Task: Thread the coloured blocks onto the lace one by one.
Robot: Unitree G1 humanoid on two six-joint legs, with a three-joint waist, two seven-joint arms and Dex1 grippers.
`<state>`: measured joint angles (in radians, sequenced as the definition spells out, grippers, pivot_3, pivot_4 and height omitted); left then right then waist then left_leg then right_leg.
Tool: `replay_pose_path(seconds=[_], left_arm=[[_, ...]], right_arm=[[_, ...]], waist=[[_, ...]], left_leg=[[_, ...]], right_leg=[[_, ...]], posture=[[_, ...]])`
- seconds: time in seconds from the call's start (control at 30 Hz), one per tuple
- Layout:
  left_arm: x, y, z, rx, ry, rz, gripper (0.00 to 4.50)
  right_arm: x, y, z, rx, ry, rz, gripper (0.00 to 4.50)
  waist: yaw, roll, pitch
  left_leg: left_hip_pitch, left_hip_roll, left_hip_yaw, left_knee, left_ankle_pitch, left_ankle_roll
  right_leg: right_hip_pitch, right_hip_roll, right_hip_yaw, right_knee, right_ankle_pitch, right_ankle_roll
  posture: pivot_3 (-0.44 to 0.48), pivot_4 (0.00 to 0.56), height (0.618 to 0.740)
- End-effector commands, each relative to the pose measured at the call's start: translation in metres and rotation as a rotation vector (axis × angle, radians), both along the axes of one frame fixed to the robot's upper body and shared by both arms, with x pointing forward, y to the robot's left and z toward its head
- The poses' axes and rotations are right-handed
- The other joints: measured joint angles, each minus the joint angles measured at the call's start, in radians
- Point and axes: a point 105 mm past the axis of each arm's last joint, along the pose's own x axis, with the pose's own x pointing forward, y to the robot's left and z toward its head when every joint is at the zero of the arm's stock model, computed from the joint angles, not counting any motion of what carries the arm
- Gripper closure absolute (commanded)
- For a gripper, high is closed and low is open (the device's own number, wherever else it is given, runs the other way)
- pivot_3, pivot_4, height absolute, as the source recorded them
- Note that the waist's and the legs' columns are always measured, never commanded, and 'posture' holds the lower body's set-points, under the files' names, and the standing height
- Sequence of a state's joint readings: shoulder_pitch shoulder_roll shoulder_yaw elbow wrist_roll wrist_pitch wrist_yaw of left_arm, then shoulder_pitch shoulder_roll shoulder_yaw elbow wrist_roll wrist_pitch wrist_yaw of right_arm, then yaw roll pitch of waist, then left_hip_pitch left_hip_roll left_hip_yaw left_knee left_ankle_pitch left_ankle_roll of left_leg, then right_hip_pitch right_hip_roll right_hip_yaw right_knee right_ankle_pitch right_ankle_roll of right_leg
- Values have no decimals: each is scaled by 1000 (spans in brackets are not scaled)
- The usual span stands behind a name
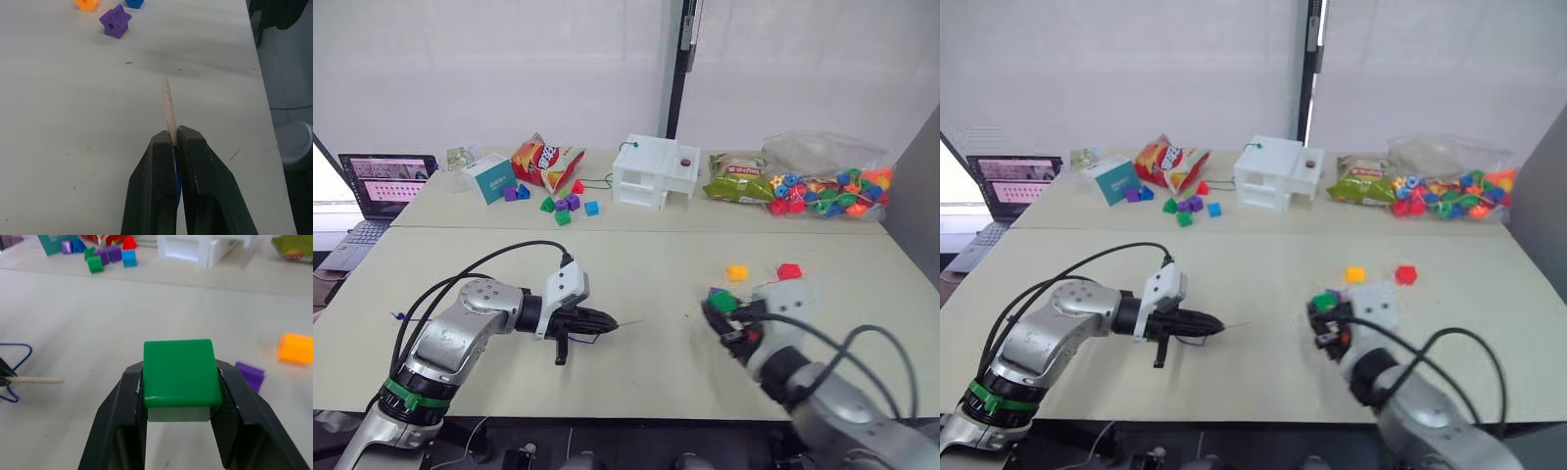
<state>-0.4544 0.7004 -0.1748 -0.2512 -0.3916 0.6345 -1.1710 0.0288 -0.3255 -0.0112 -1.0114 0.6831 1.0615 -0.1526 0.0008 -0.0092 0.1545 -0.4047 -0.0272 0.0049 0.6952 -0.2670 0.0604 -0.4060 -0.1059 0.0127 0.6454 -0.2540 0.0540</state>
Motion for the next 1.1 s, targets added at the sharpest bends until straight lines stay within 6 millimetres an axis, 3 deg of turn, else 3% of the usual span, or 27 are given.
replay_pose_path(seconds=[0.03,0.23,0.37,0.4,0.47,0.67,0.7,0.77,0.83,0.93,1.0,1.1], left_arm=[[-6,-4,9,-10,-23,-31,4500],[-9,0,10,9,-19,-37,4500],[-9,2,11,13,-20,-33,4500],[-9,3,11,15,-19,-32,4500],[-9,4,10,18,-19,-26,4500],[-10,7,9,16,-18,-6,4500],[-10,7,8,15,-19,-3,4500],[-11,8,9,13,-20,2,4500],[-12,10,9,17,-23,4,4500],[-14,12,8,29,-22,-3,4500],[-17,12,7,39,-16,-15,4500],[-30,15,4,66,11,-48,4500]], right_arm=[[2,17,-18,-26,28,12,3318],[15,21,-76,-112,119,-2,3318],[12,22,-87,-70,131,-13,3318],[11,22,-87,-54,124,-14,3318],[11,20,-76,-25,79,-11,2261],[8,12,-36,-3,-51,74,224],[6,11,-29,-4,-65,109,46],[2,12,-17,-22,-84,215,46],[-10,16,-2,-88,-87,471,46],[-20,18,4,-134,-24,755,46],[-18,17,5,-171,2,864,46],[6,14,-2,-322,13,1015,46]], waist=[[-3,0,0],[-7,0,0],[-10,-1,0],[-10,-1,0],[-10,-1,0],[-9,-1,0],[-10,-1,0],[-11,-1,0],[-12,-1,0],[-12,-2,1],[-11,-2,1],[-17,-3,1]], left_leg=[[0,0,0,0,0,0],[1,-1,1,-1,0,-1],[2,1,1,-1,0,-1],[3,1,0,-1,0,-1],[4,1,0,-1,0,-1],[2,1,1,-1,0,-1],[2,1,1,-1,0,-1],[3,2,0,-1,0,-1],[2,2,1,0,0,0],[3,2,1,-1,0,0],[4,4,1,-1,0,0],[2,4,1,-1,0,0]], right_leg=[[0,0,0,0,0,0],[0,2,0,0,0,0],[1,3,0,0,0,0],[2,3,0,0,0,0],[2,3,0,0,0,0],[1,3,0,0,0,0],[1,3,0,0,0,0],[1,3,0,0,0,0],[2,3,1,0,0,0],[3,3,0,-2,0,0],[3,5,0,-3,0,-1],[3,6,0,-3,0,-1]], posture=[[0,150,740],[0,150,740],[0,150,740],[0,150,740],[0,150,740],[0,150,740],[0,150,740],[0,150,740],[0,150,740],[0,150,740],[0,150,740],[0,150,740]])
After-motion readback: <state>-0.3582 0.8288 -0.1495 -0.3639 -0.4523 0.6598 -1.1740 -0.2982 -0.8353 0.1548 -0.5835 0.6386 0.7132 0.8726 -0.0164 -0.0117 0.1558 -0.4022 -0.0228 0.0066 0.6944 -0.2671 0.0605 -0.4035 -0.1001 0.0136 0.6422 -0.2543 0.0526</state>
